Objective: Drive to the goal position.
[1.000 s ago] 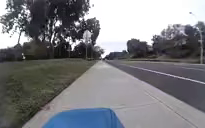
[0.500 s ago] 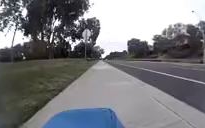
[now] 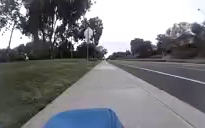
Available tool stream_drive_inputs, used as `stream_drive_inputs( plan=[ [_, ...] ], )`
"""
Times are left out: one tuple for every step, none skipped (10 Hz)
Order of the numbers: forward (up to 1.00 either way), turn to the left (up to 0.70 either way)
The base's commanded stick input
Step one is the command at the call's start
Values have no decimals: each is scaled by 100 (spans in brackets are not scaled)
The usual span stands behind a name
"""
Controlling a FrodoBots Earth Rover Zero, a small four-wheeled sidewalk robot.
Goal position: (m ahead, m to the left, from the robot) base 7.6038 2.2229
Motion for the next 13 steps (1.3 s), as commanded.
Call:
stream_drive_inputs(
  plan=[
    [100,0],
    [100,0],
    [100,0],
    [100,0],
    [100,13],
    [100,27],
    [100,27],
    [100,27],
    [100,24],
    [100,0],
    [100,0],
    [100,0],
    [100,0]
  ],
)
